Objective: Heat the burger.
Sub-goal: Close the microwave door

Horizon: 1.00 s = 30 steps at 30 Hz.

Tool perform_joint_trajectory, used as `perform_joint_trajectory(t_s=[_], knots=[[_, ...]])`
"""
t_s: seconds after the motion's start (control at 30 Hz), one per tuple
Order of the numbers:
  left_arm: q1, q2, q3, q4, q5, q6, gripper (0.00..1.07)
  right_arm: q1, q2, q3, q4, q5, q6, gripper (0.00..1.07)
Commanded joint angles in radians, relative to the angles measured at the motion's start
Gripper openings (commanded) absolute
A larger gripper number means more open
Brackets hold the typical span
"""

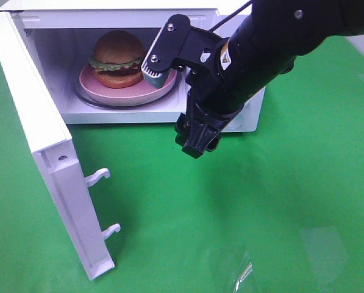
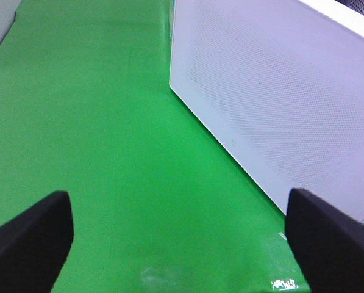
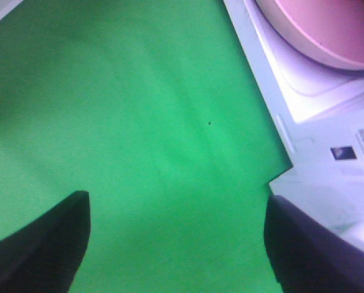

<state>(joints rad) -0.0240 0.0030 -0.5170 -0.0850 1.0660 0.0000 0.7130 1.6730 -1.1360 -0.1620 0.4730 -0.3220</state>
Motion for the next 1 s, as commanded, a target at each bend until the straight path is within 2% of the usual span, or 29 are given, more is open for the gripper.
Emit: perform_joint_trajectory(t_s=[0.03,0.23,0.47,0.67,0.73,1.0], knots=[[-0.002,-0.002,0.000,-0.005,0.004,0.000,0.87,-0.003,-0.058,0.061,0.002,0.014,0.122,0.76],[-0.002,-0.002,0.000,-0.005,0.004,0.000,0.87,-0.009,-0.116,0.104,0.006,0.058,0.196,0.76],[-0.002,-0.002,0.000,-0.005,0.004,0.000,0.87,-0.083,-0.173,0.135,0.060,0.145,0.322,0.76],[-0.002,-0.002,0.000,-0.005,0.004,0.000,0.87,-0.163,-0.218,0.138,0.077,0.284,0.414,0.76],[-0.002,-0.002,0.000,-0.005,0.004,0.000,0.87,-0.218,-0.244,0.138,0.083,0.333,0.446,0.76],[-0.002,-0.002,0.000,-0.005,0.004,0.000,0.87,-0.340,-0.324,0.142,0.082,0.461,0.451,0.76]])
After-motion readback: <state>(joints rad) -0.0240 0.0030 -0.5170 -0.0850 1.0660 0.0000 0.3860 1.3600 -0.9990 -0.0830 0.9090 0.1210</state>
